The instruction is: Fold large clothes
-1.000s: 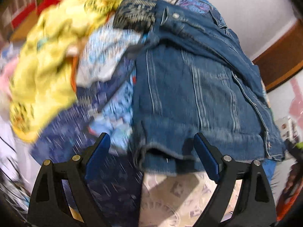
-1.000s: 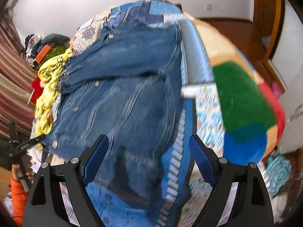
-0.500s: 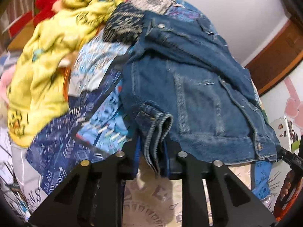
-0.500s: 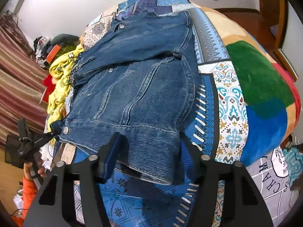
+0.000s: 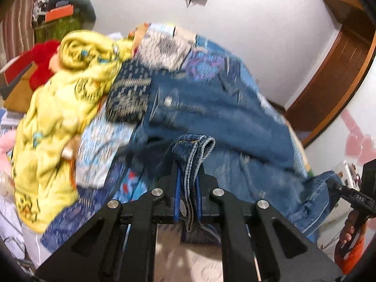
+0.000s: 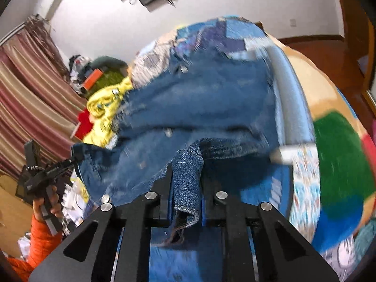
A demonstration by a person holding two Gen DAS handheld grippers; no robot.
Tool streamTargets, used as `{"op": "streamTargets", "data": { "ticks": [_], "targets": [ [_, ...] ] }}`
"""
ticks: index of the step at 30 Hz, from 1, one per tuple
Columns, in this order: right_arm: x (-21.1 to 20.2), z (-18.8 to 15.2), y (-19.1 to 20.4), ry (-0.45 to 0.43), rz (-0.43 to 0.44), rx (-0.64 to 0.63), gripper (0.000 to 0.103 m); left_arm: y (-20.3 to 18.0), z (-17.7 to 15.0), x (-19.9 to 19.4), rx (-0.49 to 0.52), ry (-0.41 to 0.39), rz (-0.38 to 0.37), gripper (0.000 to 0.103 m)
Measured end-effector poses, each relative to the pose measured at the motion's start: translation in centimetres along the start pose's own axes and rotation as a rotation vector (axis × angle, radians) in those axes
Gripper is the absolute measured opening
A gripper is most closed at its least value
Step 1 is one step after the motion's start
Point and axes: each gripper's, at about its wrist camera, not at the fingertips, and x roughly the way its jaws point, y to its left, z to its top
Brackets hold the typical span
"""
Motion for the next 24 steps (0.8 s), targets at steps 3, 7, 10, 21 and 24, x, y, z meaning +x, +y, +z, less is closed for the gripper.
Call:
{"op": "streamTargets", "data": {
  "ticks": [3, 7, 10, 21, 24],
  "targets": [
    [0.3, 3.3, 0.3, -0.062, -0.008, -0.031, 0.014, -0.7, 3.1, 0.2, -0.02, -0.06, -0.036, 0.009],
    [0.9, 7.7, -0.8, -0.13, -0.017, -0.024, 0.013, -1.8, 7.3, 0.8, -0.031, -0.136, -0.05, 0.009],
    [1.8, 11.2, -2.1, -0.175, -0.036, -0.01, 0.013, -2.1, 10.3, 1.9, -0.045, -0.186, -0.052, 0.009],
    [11.7, 18.8, -9.3, -0.115, -0.095, 0.162, 0.013, -1.5, 16.8, 17.6, -0.034, -0.058, 0.103, 0.009],
    [14.4, 18.9, -11.0, -0.043, -0.136, 0.173, 0.015, -0.4, 16.4, 22.1, -0.022, 0.024, 0.179, 0.009]
  ]
}}
